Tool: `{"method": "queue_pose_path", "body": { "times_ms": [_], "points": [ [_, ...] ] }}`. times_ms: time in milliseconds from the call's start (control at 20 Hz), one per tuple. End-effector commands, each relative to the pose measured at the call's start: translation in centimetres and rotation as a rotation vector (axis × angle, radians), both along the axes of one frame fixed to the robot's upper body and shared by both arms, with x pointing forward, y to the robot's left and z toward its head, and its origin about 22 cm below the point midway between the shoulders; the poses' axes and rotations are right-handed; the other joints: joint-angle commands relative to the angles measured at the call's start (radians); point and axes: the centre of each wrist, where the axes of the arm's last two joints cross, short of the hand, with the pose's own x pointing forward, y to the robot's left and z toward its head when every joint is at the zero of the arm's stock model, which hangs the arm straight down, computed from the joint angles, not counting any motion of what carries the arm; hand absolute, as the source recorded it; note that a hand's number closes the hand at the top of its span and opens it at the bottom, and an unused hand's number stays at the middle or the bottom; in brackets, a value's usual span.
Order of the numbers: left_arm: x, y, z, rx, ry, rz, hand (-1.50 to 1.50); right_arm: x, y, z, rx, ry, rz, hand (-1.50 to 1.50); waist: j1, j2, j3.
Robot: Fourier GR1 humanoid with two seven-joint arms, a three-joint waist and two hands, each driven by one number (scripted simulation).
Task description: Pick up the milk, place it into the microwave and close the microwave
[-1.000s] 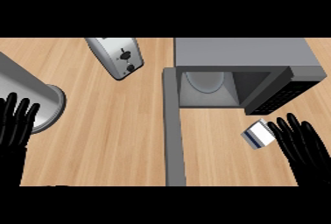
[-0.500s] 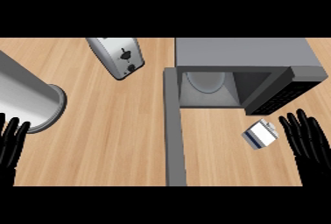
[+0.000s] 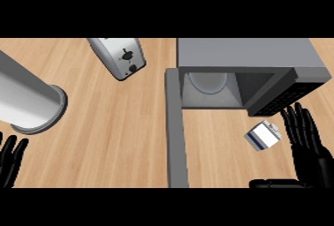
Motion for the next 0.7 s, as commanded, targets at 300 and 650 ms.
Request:
{"method": "queue_pose_path", "body": {
  "times_ms": [300,650],
  "points": [
    [-1.4,0.0,0.1,0.021,-0.019,0.009,-1.5,2.3,-2.2,-3.9,-0.054,0.044,-0.091,-1.5,0.0,0.0,0.0],
    [-1.5,-0.1,0.8,0.002,-0.012,-0.007,-1.5,3.2,-8.1,-6.2,-0.082,0.069,-0.139,-1.5,0.003,0.001,0.001]
  ]
}}
